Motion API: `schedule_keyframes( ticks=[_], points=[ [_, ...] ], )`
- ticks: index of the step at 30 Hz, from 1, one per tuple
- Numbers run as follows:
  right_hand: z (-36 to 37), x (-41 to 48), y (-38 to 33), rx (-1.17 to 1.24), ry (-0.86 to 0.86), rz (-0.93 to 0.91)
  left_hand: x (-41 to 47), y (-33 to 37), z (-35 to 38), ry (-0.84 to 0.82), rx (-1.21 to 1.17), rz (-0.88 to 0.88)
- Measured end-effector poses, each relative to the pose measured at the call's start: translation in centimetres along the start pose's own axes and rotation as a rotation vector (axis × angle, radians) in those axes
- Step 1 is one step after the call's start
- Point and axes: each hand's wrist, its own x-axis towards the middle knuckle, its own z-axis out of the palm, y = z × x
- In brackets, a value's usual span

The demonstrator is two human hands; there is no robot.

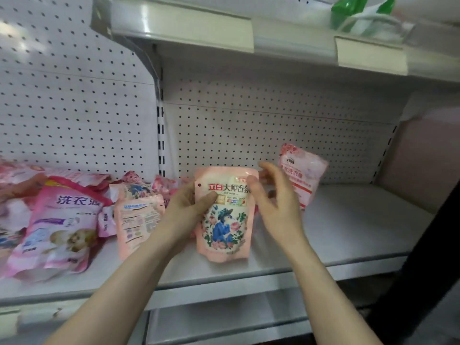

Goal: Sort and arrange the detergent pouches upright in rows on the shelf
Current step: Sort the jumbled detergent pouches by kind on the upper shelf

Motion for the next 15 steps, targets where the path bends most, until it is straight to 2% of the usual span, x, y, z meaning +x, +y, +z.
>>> schedule_keyframes(
  ticks=[1,3,6,10,12,15],
  points=[
    [0.4,0.1,-0.2,0.084,-0.124,0.089,0.2,-0.1,0.5,-0.032,0.016,0.009],
    [0.0,0.5,0.2,0.102,-0.15,0.182,0.5,-0.4,1.0,-0.08,0.084,0.03],
    [-2.6,0.8,1.5,0.06,0.025,0.273,2.1,-1.2,0.0,-0.109,0.496,0.198],
    [-6.4,1.3,2.5,-0.203,0.303,0.206,3.8,-2.9,-2.2,-0.289,1.146,0.356],
    [-7.1,1.3,3.4,-0.286,0.416,0.196,3.5,-3.8,-2.5,-0.396,1.275,0.386],
    [-6.0,0.7,5.7,-0.305,0.484,0.243,3.2,-5.0,-3.0,-0.456,1.272,0.456]
  ],
)
